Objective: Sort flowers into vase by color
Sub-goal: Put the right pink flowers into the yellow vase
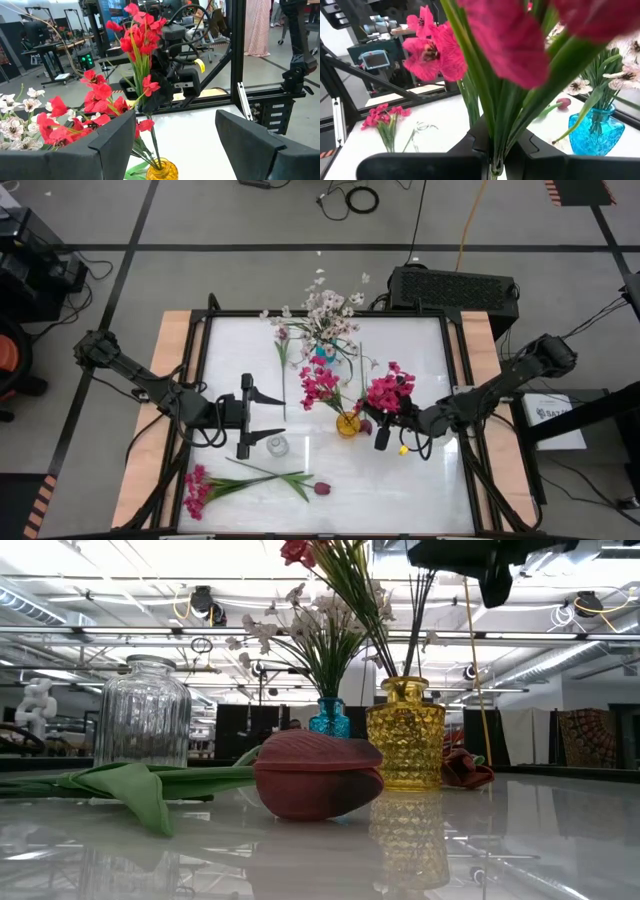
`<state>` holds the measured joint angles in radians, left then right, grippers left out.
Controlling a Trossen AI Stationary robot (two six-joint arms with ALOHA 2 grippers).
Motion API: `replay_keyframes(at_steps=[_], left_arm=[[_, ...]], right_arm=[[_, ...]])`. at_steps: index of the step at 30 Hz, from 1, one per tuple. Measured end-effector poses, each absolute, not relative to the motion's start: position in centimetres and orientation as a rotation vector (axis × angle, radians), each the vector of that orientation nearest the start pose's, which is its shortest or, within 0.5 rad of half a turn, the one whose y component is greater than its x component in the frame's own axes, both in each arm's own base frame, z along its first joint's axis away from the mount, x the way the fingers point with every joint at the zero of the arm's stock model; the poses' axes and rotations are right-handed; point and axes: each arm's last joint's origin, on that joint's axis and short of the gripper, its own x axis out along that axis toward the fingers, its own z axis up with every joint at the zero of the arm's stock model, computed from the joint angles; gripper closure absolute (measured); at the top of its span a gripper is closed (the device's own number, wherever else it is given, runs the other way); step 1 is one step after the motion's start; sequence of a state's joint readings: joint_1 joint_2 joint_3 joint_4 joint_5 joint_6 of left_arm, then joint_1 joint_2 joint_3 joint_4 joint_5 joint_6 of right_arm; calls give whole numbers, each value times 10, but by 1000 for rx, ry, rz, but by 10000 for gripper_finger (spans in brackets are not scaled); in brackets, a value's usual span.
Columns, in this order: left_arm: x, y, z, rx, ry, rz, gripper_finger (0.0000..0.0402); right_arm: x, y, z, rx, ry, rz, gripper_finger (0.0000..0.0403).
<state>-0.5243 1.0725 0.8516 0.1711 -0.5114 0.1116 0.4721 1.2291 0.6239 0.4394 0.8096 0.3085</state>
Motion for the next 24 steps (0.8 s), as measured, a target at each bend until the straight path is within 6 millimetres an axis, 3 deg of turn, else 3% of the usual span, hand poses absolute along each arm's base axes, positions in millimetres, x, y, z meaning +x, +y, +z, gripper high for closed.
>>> replay_keyframes(at_steps=[12,24], left_arm=[[214,-107,335,137,44,-16,121],[214,-107,332,152,74,-17,121]], right_arm=[[250,98,224,213,145,-385,370],[239,100,231,182,196,-275,187]])
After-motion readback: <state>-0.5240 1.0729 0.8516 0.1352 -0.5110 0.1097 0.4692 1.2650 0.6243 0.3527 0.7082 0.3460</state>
